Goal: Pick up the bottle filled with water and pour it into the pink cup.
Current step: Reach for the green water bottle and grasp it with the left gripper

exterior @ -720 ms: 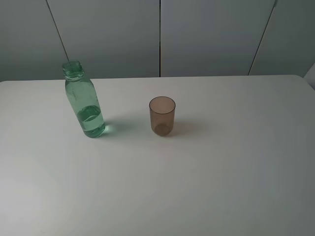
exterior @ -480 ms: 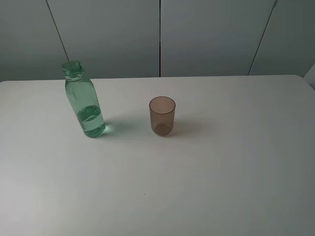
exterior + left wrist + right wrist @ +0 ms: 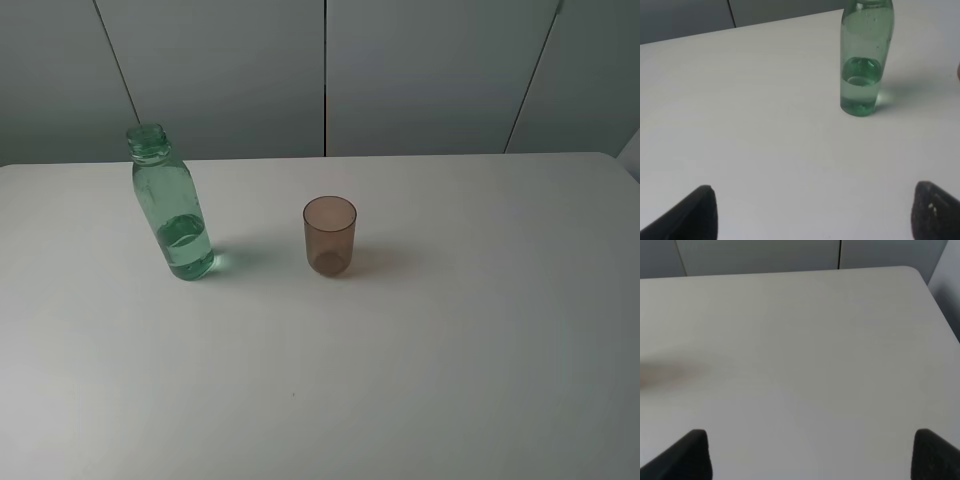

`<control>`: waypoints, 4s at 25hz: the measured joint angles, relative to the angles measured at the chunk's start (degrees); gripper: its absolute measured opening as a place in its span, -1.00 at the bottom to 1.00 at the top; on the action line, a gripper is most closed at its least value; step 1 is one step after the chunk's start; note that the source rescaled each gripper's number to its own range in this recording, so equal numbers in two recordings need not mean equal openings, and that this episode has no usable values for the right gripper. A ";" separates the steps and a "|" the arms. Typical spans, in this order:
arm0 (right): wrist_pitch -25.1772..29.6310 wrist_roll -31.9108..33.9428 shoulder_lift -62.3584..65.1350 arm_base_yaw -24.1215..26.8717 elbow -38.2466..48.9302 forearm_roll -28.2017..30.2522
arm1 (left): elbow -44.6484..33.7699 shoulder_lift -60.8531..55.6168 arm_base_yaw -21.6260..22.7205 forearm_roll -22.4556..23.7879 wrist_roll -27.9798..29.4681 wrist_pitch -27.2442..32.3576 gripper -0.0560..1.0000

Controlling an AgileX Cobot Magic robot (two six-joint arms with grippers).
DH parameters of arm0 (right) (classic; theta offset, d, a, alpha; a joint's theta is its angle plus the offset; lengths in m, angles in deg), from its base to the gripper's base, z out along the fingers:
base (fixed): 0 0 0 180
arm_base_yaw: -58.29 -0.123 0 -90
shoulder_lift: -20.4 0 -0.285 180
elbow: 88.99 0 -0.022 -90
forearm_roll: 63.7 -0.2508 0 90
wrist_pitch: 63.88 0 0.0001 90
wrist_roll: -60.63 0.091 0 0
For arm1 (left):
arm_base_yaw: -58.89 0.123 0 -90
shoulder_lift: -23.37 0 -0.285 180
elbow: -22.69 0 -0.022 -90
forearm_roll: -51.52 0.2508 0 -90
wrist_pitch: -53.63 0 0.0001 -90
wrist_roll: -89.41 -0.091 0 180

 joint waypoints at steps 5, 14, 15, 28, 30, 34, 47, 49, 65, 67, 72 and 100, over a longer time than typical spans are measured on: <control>0.00 0.00 0.00 0.00 0.00 0.00 | 0.64 0.06 0.00 0.00 0.00 0.00 0.99; 0.00 0.00 0.00 0.00 0.00 0.00 | 10.61 17.00 0.00 -2.74 -1.73 -4.27 0.99; 0.00 0.00 0.00 0.00 0.00 0.00 | 11.30 19.74 0.00 -3.81 -2.45 -5.65 0.99; 0.00 0.00 0.00 0.00 0.00 0.00 | 12.37 51.93 -2.48 -18.84 -21.71 -30.75 0.99; 0.00 0.00 0.00 0.00 0.00 0.00 | 11.12 54.92 -4.26 -21.24 -25.84 -34.69 0.99; 0.00 0.00 0.00 0.00 0.00 0.00 | 6.30 58.95 -6.44 -29.65 -34.56 -42.01 0.99; 0.00 0.00 0.00 0.00 0.00 0.00 | -6.03 66.70 -12.14 -34.75 -44.48 -69.87 0.99; 0.00 0.00 0.00 0.00 0.00 0.00 | -6.03 68.83 -12.31 -34.09 -44.82 -71.01 0.99; 0.00 0.00 0.00 0.00 0.00 0.00 | -6.11 76.73 -16.28 -19.62 -24.85 -79.71 0.99; 0.00 0.00 0.00 0.00 0.00 0.00 | -7.12 76.73 -16.28 -11.94 -18.30 -82.25 0.99; 0.00 0.00 0.00 0.00 0.00 0.00 | -12.83 76.73 -16.28 1.22 -8.95 -89.63 0.99; 0.00 0.00 0.00 0.00 0.00 0.00 | -17.13 106.85 -4.14 14.69 -15.27 -130.65 0.99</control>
